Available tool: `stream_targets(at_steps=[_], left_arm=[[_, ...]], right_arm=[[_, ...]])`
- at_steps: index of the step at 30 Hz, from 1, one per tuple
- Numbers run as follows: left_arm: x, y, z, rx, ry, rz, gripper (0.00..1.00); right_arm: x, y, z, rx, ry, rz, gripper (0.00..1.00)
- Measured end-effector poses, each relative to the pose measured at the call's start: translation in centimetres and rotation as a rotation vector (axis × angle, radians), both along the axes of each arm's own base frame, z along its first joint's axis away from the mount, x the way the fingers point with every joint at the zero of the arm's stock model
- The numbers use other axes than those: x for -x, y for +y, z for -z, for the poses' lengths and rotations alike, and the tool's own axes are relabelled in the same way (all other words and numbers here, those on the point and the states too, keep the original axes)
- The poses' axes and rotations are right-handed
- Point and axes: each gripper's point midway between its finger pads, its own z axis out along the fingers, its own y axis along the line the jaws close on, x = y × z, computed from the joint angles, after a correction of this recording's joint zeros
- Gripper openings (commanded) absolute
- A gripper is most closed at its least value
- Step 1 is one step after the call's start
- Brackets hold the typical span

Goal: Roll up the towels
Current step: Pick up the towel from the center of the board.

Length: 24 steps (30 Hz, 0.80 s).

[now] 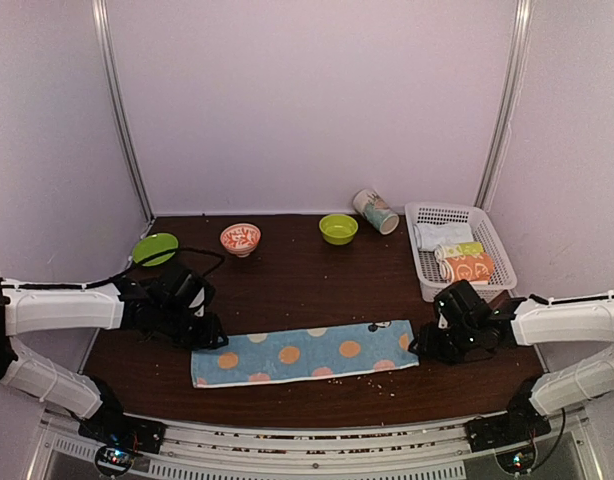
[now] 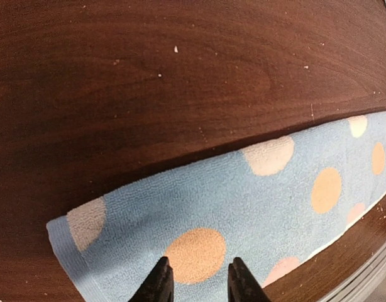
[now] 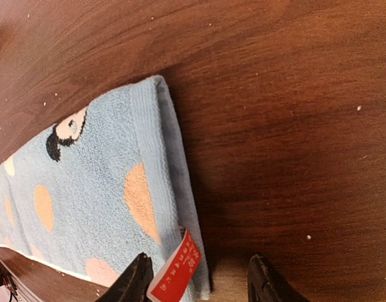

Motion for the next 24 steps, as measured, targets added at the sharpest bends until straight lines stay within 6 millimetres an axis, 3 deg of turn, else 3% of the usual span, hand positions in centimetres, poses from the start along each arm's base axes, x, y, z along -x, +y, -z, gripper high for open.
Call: stream_targets(at_steps=[9, 17, 20, 24], left_arm=[[0.0, 0.1, 0.4, -0.011, 0.008, 0.002, 0.30], [-0.1, -0.1, 0.7, -0.006, -0.003, 0.010, 0.29], [0.2, 0.1, 1.2, -0.006, 0.002, 0.012, 0.29], [0.5, 0.2, 1.7, -0.009, 0.012, 0.019, 0.28]], right_arm=[[-0.4, 1.8, 0.4, 0.079, 0.012, -0.096, 0.38], [0.2, 3.6, 1.7, 0.153, 0.036, -0.189, 0.06], [0.0, 3.8, 1.4, 0.139, 0.024, -0.179, 0.00], [0.4, 3.3, 0.9, 0.143, 0.027, -0.162, 0.00]])
